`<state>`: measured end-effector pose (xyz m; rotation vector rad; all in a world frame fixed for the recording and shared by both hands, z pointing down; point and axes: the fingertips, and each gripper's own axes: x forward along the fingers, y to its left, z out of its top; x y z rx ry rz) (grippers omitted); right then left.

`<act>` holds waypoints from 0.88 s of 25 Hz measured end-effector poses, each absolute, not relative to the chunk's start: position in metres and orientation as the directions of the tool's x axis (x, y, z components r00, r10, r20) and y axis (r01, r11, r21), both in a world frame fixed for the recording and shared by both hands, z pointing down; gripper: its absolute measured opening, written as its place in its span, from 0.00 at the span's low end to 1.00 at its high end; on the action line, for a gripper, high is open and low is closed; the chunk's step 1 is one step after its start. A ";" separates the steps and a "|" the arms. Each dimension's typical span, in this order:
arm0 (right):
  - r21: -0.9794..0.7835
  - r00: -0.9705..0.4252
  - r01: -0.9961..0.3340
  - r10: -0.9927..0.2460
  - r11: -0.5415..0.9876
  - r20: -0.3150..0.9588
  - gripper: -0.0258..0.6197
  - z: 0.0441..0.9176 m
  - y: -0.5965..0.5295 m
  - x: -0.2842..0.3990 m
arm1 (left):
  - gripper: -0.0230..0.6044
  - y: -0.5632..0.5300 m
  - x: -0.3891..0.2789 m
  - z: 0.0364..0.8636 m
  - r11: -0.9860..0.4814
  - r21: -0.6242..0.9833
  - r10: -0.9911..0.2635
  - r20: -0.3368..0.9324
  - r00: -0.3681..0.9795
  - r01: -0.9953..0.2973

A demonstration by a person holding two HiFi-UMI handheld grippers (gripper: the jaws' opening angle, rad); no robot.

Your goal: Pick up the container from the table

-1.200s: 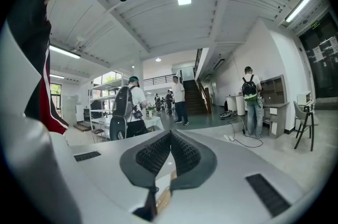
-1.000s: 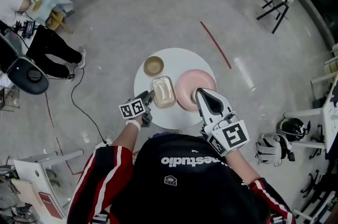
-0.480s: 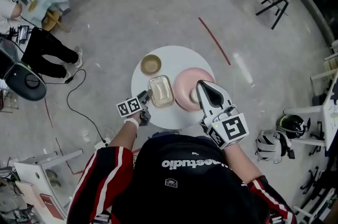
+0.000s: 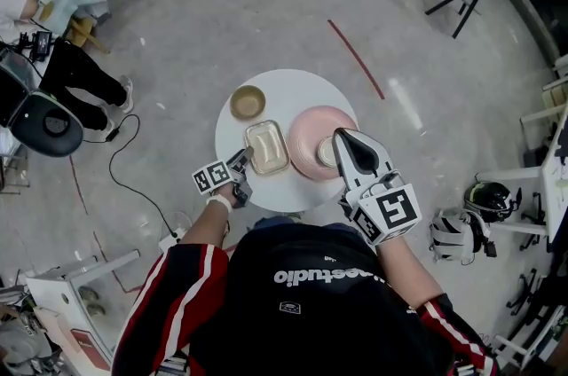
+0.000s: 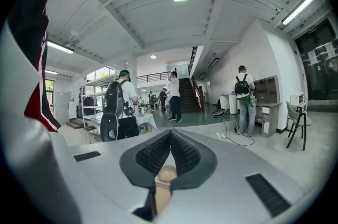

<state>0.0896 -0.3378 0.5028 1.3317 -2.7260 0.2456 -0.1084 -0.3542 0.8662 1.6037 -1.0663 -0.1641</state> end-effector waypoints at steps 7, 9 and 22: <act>-0.107 -0.595 -0.804 -0.784 0.585 0.176 0.06 0.512 -0.339 0.101 | 0.26 -0.354 -0.100 0.873 0.096 0.887 -0.725 0.373 0.579 -0.451; -0.110 -0.594 -0.804 -0.784 0.584 0.181 0.06 0.513 -0.339 0.098 | 0.22 -0.354 -0.101 0.874 0.096 0.893 -0.727 0.365 0.581 -0.441; -0.134 -0.598 -0.801 -0.774 0.583 0.207 0.06 0.528 -0.343 0.102 | 0.14 -0.353 -0.097 0.872 0.111 0.887 -0.728 0.380 0.571 -0.449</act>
